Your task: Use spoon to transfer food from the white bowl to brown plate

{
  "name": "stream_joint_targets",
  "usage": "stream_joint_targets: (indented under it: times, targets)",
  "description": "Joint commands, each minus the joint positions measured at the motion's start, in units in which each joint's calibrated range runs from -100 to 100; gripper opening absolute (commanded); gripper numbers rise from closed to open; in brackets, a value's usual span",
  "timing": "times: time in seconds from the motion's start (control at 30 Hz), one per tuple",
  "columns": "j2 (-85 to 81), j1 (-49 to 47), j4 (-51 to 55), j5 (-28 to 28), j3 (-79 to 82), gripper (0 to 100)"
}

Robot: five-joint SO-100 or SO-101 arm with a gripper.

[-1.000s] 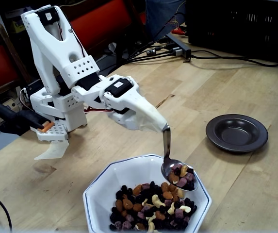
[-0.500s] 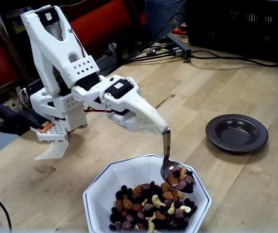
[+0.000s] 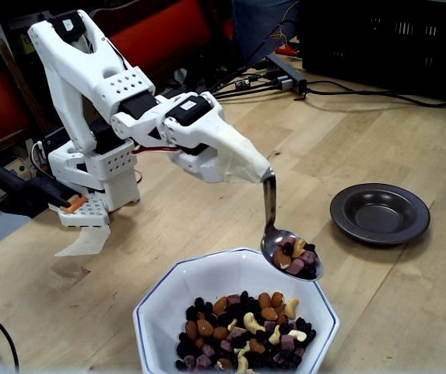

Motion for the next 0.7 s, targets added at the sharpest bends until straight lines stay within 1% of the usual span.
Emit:
stream_joint_targets:
  times: [0.0,0.17,0.27,0.67]
  targets:
    - [-5.0,-0.1,1.2,0.3,-3.9,2]
    - [-5.4,-0.2,4.7,0.3,-3.9,2]
    - [-5.4,-2.1,6.2,0.3,-3.9,2]
    - [-5.4,-8.6,6.9,0.3,-3.9,3]
